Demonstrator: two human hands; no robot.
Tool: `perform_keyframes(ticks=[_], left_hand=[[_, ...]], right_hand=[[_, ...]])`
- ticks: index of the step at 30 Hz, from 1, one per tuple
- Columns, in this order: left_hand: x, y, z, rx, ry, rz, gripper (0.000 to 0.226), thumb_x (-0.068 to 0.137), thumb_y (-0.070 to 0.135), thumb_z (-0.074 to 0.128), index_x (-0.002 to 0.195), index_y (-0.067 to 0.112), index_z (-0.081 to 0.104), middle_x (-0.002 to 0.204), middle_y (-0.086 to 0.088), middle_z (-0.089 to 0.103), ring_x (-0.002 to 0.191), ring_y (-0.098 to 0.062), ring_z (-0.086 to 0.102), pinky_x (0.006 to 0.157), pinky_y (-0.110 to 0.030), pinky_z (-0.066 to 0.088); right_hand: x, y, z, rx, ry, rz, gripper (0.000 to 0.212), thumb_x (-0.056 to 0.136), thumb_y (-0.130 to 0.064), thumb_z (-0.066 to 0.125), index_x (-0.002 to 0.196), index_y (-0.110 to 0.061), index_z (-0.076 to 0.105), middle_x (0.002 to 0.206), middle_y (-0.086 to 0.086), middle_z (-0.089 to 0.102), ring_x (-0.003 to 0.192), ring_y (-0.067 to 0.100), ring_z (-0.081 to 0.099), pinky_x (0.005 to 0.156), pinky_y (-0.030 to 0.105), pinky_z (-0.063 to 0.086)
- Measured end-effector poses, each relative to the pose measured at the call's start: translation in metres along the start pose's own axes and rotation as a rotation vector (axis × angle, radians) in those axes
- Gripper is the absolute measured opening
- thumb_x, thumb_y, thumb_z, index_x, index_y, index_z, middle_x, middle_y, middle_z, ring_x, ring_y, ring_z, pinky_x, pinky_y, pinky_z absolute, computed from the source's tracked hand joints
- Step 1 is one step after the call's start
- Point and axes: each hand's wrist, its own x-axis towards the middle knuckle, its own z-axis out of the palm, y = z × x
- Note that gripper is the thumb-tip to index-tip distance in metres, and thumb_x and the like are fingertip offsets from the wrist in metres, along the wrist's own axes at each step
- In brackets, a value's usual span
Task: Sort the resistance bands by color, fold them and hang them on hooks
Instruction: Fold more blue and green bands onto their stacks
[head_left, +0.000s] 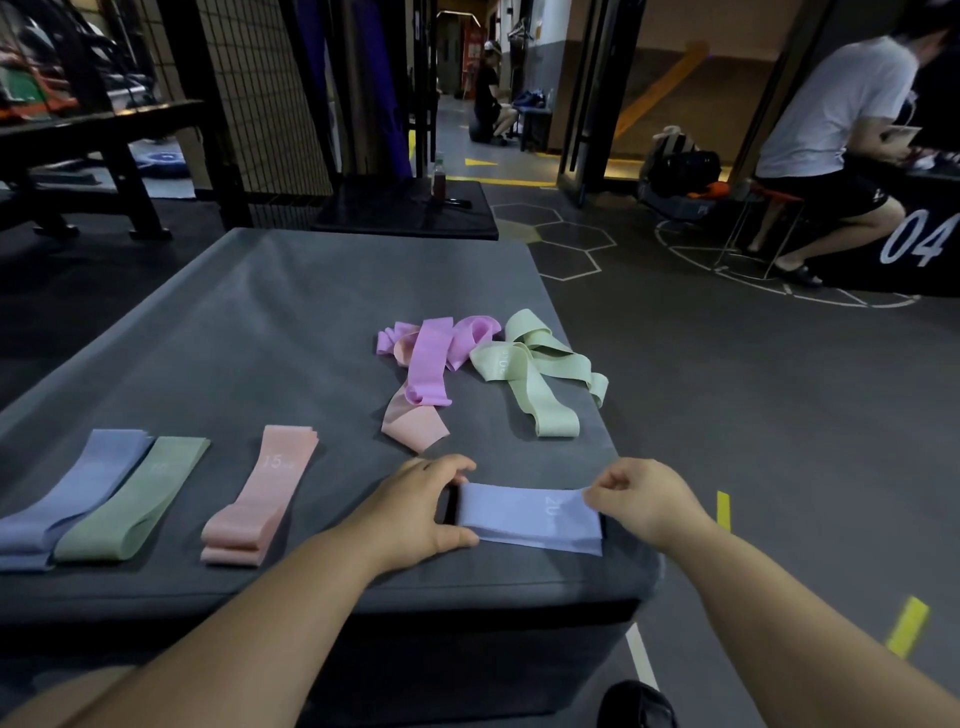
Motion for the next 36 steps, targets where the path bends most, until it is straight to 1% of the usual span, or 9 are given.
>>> perform_keyframes(ticks=[6,12,17,21,25,27,30,32,36], left_hand=[[0.001,-0.003,0.000,-0.034,-0.019,-0.004,0.072,0.071,0.037,0.083,0.131,0.038,0.043,0.120,0.018,0.046,0.119,-0.001,0.045,0.107,-0.025,0.037],[0.002,-0.005,0.001,-0.035,-0.019,-0.008,0.067,0.071,0.036,0.083,0.127,0.038,0.046,0.120,0.017,0.046,0.118,0.001,0.047,0.107,-0.024,0.037],[0.006,-0.007,0.001,0.007,-0.029,0.035,0.046,0.069,0.042,0.082,0.101,0.050,0.050,0.115,0.020,0.053,0.112,-0.001,0.042,0.102,-0.030,0.042],[0.006,-0.007,0.000,0.037,-0.047,0.049,0.042,0.065,0.048,0.082,0.090,0.051,0.049,0.112,0.022,0.053,0.110,-0.001,0.040,0.099,-0.025,0.039],[0.009,-0.003,0.002,0.008,0.010,0.053,0.038,0.062,0.073,0.054,0.088,0.045,0.059,0.099,0.021,0.059,0.100,0.001,0.047,0.090,-0.022,0.042],[0.011,-0.003,0.005,0.004,0.051,0.065,0.033,0.073,0.063,0.050,0.087,0.037,0.066,0.092,0.016,0.061,0.094,-0.004,0.052,0.087,-0.029,0.047],[0.011,-0.002,0.007,0.026,0.080,0.054,0.009,0.082,0.034,0.068,0.090,0.031,0.068,0.090,0.014,0.057,0.094,-0.010,0.051,0.087,-0.029,0.046],[0.010,0.000,0.008,0.010,0.086,0.018,0.012,0.082,0.023,0.073,0.090,0.030,0.068,0.090,0.015,0.053,0.092,-0.009,0.051,0.085,-0.025,0.044],[0.010,0.009,0.007,-0.007,0.068,-0.076,0.021,0.082,0.020,0.072,0.098,0.031,0.063,0.095,0.014,0.052,0.090,-0.010,0.052,0.087,-0.030,0.048]], right_hand=[[0.001,0.003,-0.002,-0.082,-0.073,0.005,0.015,0.078,-0.031,0.073,0.069,-0.020,0.066,0.074,-0.007,0.067,0.067,0.010,0.056,0.061,0.027,0.046],[0.001,0.002,0.000,-0.150,-0.036,-0.024,0.012,0.078,-0.033,0.071,0.070,-0.025,0.067,0.073,-0.011,0.065,0.070,0.008,0.059,0.065,0.027,0.049],[0.000,0.003,0.001,-0.155,-0.017,-0.047,0.009,0.079,-0.034,0.071,0.078,-0.028,0.064,0.079,-0.012,0.064,0.076,0.007,0.060,0.069,0.026,0.051],[0.000,0.004,0.002,-0.152,-0.031,-0.074,0.011,0.082,-0.031,0.070,0.089,-0.031,0.061,0.079,-0.016,0.061,0.080,0.005,0.058,0.073,0.022,0.047],[0.000,0.004,0.002,-0.182,-0.029,-0.072,0.009,0.082,-0.032,0.070,0.080,-0.032,0.061,0.079,-0.014,0.062,0.080,0.008,0.059,0.074,0.026,0.051],[0.000,0.004,0.002,-0.200,-0.031,-0.071,0.010,0.082,-0.032,0.069,0.078,-0.033,0.060,0.082,-0.013,0.063,0.083,0.010,0.061,0.076,0.028,0.053],[0.000,0.002,0.001,-0.220,-0.043,-0.072,0.009,0.083,-0.033,0.069,0.079,-0.032,0.061,0.083,-0.012,0.064,0.083,0.011,0.061,0.077,0.029,0.054],[-0.001,0.001,0.000,-0.229,-0.048,-0.072,0.008,0.082,-0.032,0.069,0.080,-0.029,0.062,0.083,-0.011,0.064,0.081,0.010,0.061,0.074,0.028,0.053],[-0.002,-0.001,-0.001,-0.260,-0.061,-0.068,0.008,0.082,-0.032,0.069,0.082,-0.028,0.063,0.083,-0.011,0.063,0.082,0.012,0.061,0.075,0.029,0.054]])
